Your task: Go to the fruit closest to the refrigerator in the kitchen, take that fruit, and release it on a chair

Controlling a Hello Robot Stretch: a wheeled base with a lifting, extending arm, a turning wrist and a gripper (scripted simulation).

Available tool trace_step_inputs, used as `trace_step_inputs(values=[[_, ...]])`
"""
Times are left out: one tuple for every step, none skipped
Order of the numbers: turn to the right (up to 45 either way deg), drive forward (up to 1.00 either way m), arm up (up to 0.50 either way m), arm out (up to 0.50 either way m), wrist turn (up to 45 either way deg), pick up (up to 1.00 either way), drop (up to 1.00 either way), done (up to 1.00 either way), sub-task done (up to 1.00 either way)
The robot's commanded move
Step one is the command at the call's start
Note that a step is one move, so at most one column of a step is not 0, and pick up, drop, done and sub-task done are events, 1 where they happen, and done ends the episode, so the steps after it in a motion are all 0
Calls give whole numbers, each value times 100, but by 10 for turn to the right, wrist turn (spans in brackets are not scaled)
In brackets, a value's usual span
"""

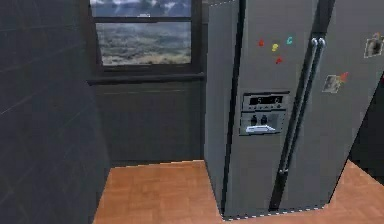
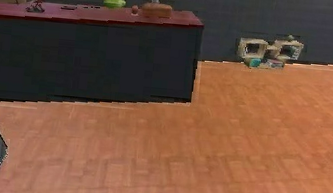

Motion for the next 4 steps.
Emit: trace_step_inputs(values=[[60,0,0,0,0,0,0,0,0],[0,35,0,0,0,0,0,0,0],[450,0,0,0,0,0,0,0,0],[450,0,0,0,0,0,0,0,0]])
